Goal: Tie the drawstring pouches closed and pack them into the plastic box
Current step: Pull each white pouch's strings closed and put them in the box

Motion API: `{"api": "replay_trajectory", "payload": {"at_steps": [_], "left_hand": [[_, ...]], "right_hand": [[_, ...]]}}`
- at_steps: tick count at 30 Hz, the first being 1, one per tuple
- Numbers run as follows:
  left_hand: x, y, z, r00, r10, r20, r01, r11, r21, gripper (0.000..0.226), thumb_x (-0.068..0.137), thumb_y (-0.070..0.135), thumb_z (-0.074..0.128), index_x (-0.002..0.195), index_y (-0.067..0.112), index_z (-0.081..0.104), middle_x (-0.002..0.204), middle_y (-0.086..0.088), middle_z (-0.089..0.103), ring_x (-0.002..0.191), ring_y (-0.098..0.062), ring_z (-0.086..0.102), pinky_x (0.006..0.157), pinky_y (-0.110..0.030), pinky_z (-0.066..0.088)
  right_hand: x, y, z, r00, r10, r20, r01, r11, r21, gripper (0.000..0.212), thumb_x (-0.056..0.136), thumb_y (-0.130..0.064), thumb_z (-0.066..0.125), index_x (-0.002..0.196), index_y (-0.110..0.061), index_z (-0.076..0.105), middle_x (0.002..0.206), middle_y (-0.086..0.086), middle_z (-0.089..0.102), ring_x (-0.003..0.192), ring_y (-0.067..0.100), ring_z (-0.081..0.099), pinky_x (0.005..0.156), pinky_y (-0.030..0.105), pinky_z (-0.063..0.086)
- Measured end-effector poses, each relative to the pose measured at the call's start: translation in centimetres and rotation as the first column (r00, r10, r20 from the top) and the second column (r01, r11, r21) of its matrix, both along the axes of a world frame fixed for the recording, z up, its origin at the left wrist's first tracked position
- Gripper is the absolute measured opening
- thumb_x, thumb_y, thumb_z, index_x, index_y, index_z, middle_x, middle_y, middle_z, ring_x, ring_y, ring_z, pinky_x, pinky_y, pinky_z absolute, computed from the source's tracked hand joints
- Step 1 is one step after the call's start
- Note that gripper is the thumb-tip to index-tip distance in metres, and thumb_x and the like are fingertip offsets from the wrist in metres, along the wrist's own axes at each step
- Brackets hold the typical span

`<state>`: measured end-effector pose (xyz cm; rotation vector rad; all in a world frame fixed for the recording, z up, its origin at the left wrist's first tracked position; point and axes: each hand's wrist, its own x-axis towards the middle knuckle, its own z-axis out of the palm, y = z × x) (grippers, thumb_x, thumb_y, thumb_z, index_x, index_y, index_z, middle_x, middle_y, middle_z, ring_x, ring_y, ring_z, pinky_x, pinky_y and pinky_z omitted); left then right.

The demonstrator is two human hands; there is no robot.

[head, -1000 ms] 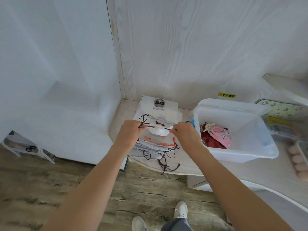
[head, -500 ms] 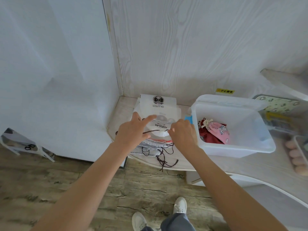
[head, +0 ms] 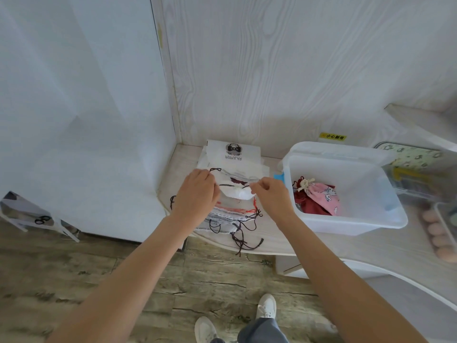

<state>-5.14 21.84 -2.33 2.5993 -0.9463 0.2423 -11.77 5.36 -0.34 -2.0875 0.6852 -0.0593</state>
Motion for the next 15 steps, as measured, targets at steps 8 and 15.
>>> {"api": "replay_trajectory", "payload": {"at_steps": [8,15], "left_hand": [[-0.6,-2.1,2.3,0.363,-0.27,-0.892,-0.693,0.561,-0.452,0.026,0.093,0.018,0.053,0.07,0.01,0.062,0.065,0.001,0.067,0.055,-0.009,0.057,0.058,-0.023,0.043],[-1.3,-2.0,2.3,0.269,-0.369,-0.89,-0.686,0.576,-0.445,0.029,0.081,0.035,0.062,0.102,0.018,0.072,0.096,0.001,0.071,0.095,-0.017,0.054,0.078,-0.029,0.033]], "right_hand": [[-0.5,0.7,1.4,0.997,-0.079,-0.004,0.04,0.45,0.892,0.019,0.093,-0.012,0.05,0.082,-0.007,0.064,0.082,0.004,0.071,0.066,0.012,0.067,0.063,0.026,0.053],[-0.5,1.9,1.0,0.994,-0.09,0.068,-0.035,0.327,0.944,0.016,0.092,-0.006,0.051,0.092,-0.001,0.066,0.086,0.008,0.071,0.075,0.014,0.07,0.059,0.018,0.054]]}}
